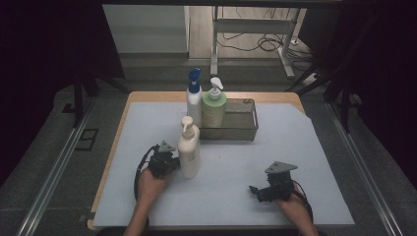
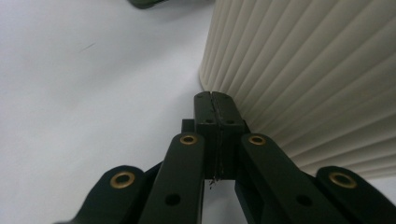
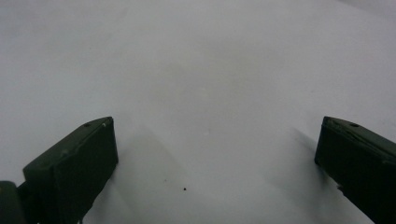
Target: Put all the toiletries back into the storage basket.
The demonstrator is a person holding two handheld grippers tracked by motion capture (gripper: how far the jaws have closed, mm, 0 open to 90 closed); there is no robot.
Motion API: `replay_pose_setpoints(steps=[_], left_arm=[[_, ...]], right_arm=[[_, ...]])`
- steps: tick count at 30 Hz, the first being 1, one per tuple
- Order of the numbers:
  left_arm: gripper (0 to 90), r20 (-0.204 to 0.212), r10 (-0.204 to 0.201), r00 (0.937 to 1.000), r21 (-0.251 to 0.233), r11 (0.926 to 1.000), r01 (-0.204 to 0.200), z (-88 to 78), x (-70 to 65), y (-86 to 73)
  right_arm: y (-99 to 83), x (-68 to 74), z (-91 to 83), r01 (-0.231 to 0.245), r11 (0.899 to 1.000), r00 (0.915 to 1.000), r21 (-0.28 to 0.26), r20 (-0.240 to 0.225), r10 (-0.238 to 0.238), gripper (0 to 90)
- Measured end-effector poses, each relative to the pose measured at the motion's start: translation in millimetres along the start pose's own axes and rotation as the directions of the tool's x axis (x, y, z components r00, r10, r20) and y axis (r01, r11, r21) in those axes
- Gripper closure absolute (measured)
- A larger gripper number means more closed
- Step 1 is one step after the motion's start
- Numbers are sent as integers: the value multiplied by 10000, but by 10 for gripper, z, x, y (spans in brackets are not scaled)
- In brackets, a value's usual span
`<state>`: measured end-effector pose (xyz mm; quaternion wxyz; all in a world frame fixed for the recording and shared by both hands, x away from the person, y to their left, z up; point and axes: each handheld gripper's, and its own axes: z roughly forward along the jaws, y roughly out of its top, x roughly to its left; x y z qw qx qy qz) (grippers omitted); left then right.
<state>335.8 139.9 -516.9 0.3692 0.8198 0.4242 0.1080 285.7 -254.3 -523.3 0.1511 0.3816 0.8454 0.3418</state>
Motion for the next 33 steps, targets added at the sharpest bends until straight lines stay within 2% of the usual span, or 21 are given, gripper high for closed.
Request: replay_pose_setpoints(steps=[7,13,17,33], left_arm=[[893,196,173,9997,-12,9999,-173,55,-111,40],[893,359,481,9982,36,9988,-483,88,-240,62],[893,506,767,9958,117,9969,-774,85,-329,68],[893,999,1335,9860,181,9906,-1359,140,-679,85]], right_arm=[[0,0,0,5,10000,10000,-1,-1,-5,0],[0,0,0,5,10000,10000,-2,2,-5,0],[0,-1,0,14,10000,10000,2,11,-14,0],[13,1,3,21,10000,10000,83,21,-21,0]])
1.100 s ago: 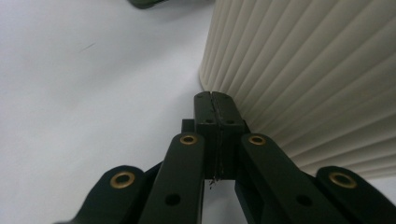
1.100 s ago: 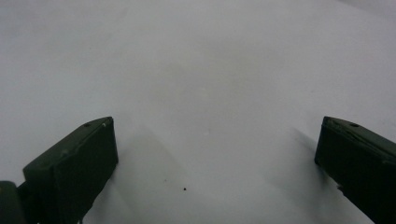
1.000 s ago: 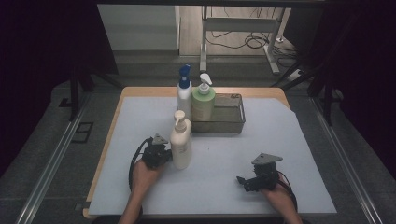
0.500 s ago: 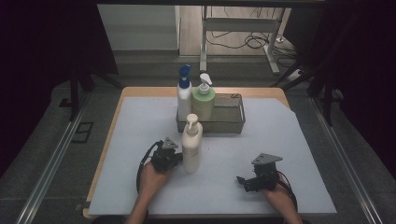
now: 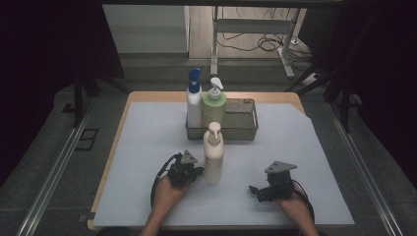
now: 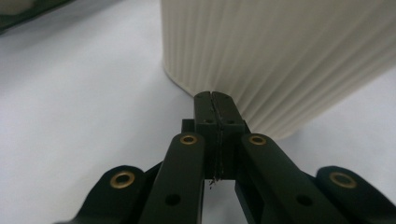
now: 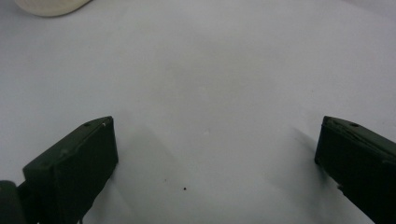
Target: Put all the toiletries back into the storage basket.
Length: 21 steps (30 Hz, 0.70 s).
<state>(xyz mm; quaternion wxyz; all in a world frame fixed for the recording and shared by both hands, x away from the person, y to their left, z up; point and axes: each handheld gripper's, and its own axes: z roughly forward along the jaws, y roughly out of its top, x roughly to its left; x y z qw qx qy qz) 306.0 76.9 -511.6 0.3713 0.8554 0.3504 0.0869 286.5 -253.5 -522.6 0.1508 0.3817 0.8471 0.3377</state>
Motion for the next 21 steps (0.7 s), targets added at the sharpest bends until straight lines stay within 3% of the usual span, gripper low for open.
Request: replay_pose_setpoints(steps=[11,15,21], left_arm=[[880,392,706,9967,295,9970,-718,156,-208,84],[846,624,534,9966,199,9983,-547,135,-190,84],[743,495,738,9960,45,9972,-741,39,-225,91]], right_arm=[[15,3,2,-16,9999,10000,118,-3,16,0],[20,5,-2,-31,9999,10000,143,-12,31,0],[62,32,-40,13,10000,9994,-29,-339,-14,0]])
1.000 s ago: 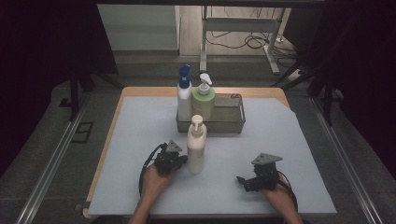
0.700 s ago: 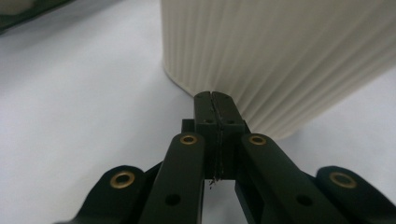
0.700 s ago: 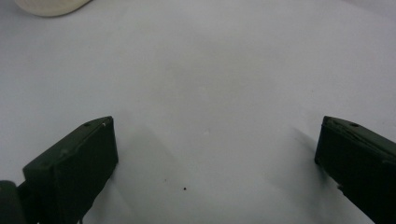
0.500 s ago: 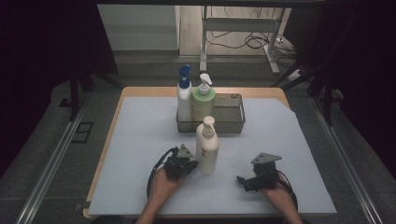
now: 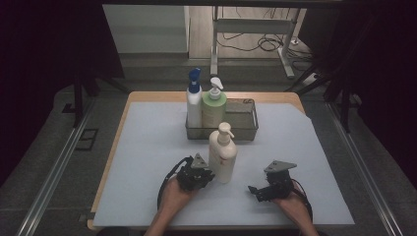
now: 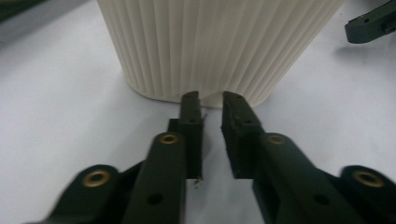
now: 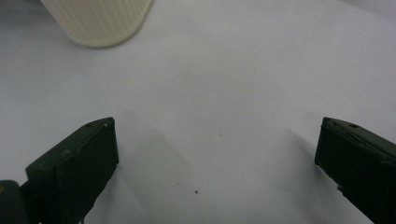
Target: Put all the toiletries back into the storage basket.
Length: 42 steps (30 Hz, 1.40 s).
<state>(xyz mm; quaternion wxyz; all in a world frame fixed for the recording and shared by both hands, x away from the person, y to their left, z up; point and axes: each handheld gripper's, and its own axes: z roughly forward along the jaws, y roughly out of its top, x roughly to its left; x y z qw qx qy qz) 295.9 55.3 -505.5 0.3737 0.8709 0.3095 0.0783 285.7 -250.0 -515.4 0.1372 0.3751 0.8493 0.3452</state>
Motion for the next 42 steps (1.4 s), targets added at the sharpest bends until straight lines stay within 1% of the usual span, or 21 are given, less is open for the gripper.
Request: replay_pose_setpoints(steps=[1,4,6,9,11,13,17,20,22,23,24,26,27,28,29,32,34,37,42], left_arm=[[716,-39,-21,10000,-14,10000,21,-17,0,-7],[604,28,-122,9999,-33,9999,122,-55,10,-43],[552,23,-128,9999,-22,9999,128,-87,17,-86],[477,-44,-314,9995,-91,9995,314,-143,41,-172],[397,-197,-385,9991,-33,9993,384,-171,52,-228],[364,-365,-349,9987,27,9994,350,-195,59,-276],[266,-713,-287,9970,172,9994,300,-250,54,-364],[170,-924,-312,9952,124,9994,325,-298,44,-419],[132,-1132,-357,9929,103,9993,371,-334,29,-461],[130,-1293,-317,9911,79,9994,330,-359,22,-491],[127,-1352,-317,9903,58,9994,328,-372,19,-510],[125,-1701,-334,9849,58,9994,348,-396,15,-557],[125,-1944,-296,9805,86,9995,319,-405,16,-585],[125,-2044,-271,9785,116,9995,301,-410,21,-598],[125,-2067,-328,9779,71,9994,350,-409,28,-617],[123,-1932,-546,9796,-4,9985,556,-406,57,-638],[125,-1891,-522,9806,28,9986,536,-402,60,-639],[123,-1693,-780,9825,26,9968,796,-400,90,-642],[123,-1715,-763,9822,19,9970,777,-398,85,-644]], right_arm=[[13,8,-10,42,9999,10000,-97,-16,-43,0],[58,31,-49,133,9996,9998,-268,-122,-136,0],[94,46,-76,142,9995,9997,-293,-215,-149,0],[148,70,-113,187,9989,9994,-436,-283,-199,0],[188,91,-140,279,9983,9989,-507,-359,-297,0],[229,118,-163,459,9971,9982,-613,-354,-481,0],[319,163,-214,556,9933,9968,-1018,-524,-612,0],[398,194,-252,643,9899,9957,-1265,-585,-721,0],[441,206,-265,636,9887,9950,-1360,-678,-734,0],[465,211,-273,623,9881,9946,-1406,-734,-732,0],[494,222,-278,568,9877,9945,-1460,-785,-688,0],[540,238,-280,563,9865,9939,-1539,-853,-700,0],[559,247,-282,555,9863,9937,-1551,-878,-697,0],[589,262,-281,603,9854,9934,-1594,-872,-749,0],[607,271,-279,625,9847,9930,-1626,-889,-777,0],[681,309,-271,570,9827,9921,-1761,-1005,-755,0],[736,339,-262,575,9823,9917,-1782,-1033,-768,0],[800,370,-251,531,9813,9918,-1852,-1047,-734,0],[908,414,-216,380,9807,9924,-1917,-1076,-595,0]])
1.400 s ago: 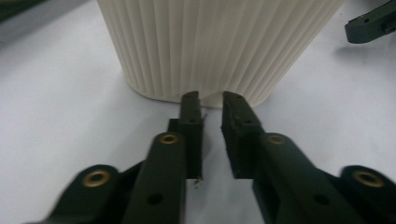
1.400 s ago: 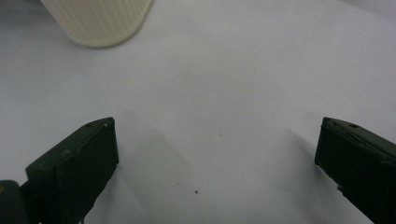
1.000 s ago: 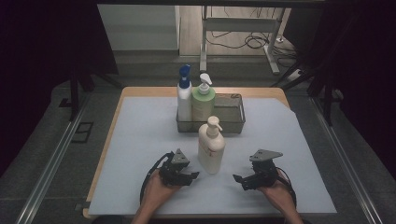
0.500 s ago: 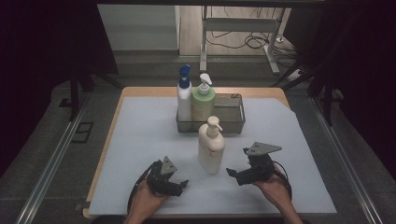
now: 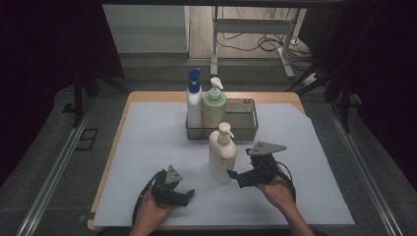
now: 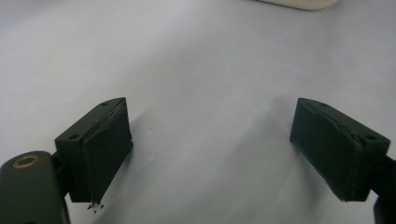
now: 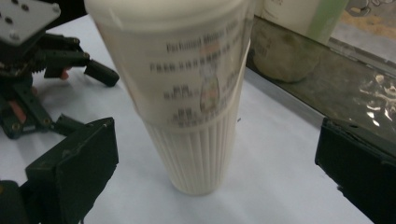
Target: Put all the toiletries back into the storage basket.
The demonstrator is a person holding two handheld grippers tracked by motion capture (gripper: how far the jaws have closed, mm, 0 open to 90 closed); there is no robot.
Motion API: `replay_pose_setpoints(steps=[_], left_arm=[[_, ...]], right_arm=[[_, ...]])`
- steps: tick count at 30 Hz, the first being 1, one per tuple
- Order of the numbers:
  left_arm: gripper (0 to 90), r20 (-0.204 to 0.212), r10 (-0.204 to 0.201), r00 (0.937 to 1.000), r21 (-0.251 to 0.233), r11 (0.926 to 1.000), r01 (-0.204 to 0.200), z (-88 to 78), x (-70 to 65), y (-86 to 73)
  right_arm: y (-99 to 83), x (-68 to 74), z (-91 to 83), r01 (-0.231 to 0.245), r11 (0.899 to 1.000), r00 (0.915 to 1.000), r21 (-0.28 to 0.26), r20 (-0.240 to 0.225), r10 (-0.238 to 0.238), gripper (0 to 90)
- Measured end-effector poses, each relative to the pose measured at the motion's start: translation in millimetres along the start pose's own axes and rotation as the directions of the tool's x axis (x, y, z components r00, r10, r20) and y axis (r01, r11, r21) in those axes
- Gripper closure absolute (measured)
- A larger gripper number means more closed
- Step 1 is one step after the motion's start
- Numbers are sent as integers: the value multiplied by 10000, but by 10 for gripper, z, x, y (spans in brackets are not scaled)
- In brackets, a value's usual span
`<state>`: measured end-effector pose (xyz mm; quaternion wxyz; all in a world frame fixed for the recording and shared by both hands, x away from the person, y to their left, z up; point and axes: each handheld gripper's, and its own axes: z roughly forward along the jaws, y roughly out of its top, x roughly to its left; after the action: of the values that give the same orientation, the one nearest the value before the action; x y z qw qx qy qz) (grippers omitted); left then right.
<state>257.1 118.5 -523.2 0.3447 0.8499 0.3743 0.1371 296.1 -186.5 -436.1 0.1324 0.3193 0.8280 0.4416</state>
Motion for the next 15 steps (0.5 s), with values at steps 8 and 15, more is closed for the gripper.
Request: replay_pose_setpoints(steps=[8,15], left_arm=[[123,-5,-22,10000,-22,10000,22,1,-3,-2],[123,-11,-27,10000,-31,10000,27,2,-3,-3]], right_arm=[[159,26,145,-30,10000,9999,-91,133,31,0],[246,96,264,-73,9997,9992,-217,401,82,8]])
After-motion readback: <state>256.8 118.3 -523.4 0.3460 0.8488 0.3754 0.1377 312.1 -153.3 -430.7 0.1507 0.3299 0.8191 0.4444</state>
